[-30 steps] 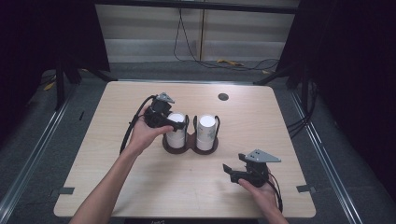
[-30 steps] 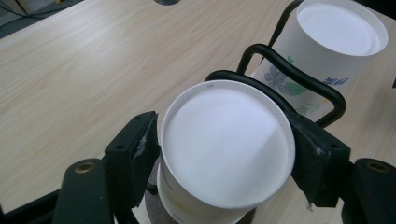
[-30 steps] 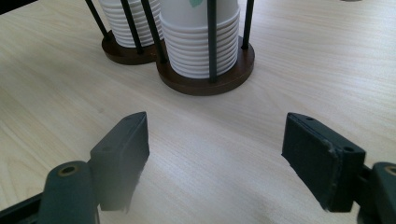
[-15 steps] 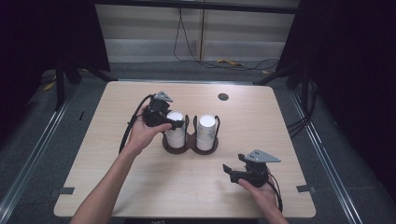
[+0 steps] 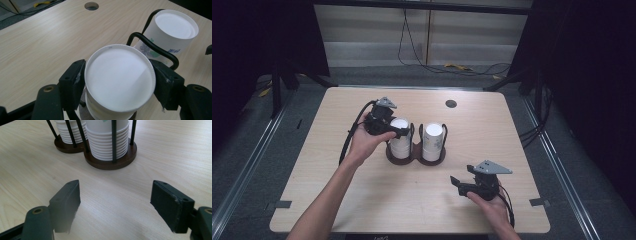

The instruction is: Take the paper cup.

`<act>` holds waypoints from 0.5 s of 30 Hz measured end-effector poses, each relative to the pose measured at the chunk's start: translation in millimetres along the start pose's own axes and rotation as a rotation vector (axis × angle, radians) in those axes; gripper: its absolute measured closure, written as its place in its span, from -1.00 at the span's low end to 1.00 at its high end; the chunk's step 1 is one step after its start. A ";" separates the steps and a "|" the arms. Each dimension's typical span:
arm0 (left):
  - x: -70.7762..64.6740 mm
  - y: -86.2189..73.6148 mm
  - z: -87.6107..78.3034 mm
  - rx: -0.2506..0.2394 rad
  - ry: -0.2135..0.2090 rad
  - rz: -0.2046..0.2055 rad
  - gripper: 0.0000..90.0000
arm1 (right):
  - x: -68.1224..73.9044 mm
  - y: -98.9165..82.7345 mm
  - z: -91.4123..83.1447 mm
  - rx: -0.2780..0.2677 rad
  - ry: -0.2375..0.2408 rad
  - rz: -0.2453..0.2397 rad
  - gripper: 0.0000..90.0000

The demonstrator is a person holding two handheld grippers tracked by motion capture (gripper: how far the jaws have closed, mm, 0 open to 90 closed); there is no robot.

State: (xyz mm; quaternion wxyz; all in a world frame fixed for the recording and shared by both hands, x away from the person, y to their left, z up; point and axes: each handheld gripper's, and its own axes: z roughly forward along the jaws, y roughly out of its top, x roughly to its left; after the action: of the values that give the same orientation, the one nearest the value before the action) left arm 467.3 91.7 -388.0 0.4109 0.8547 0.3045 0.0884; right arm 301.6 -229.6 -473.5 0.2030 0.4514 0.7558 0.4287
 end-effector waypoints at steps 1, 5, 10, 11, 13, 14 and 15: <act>0.0 0.0 0.0 0.000 0.000 0.000 -0.26 | -0.1 0.0 0.1 0.001 0.000 0.000 -0.47; -1.6 1.0 0.5 0.003 0.009 0.011 -0.24 | -0.1 -0.1 0.1 0.002 0.000 0.001 -0.47; -2.7 1.7 -0.7 0.005 0.019 0.022 -0.23 | -0.4 -0.1 0.0 0.001 -0.002 0.001 -0.47; -2.4 1.6 -0.6 0.001 0.018 0.018 -0.23 | -0.4 -0.1 0.0 0.001 -0.002 0.001 -0.47; -1.5 1.8 -1.2 -0.011 0.016 0.005 -0.23 | 0.0 0.0 0.2 0.001 -0.001 0.002 -0.47; -1.5 1.8 -1.2 -0.011 0.016 0.005 -0.23 | 0.0 0.0 0.2 0.001 -0.001 0.002 -0.47; -1.4 1.9 -1.6 -0.013 0.016 0.007 -0.23 | -0.1 0.0 0.1 0.000 -0.002 0.002 -0.47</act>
State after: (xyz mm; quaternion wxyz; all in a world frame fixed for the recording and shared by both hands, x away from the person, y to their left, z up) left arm 466.3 91.0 -385.4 0.4138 0.8523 0.3044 0.0987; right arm 301.7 -229.7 -473.5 0.2031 0.4525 0.7553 0.4284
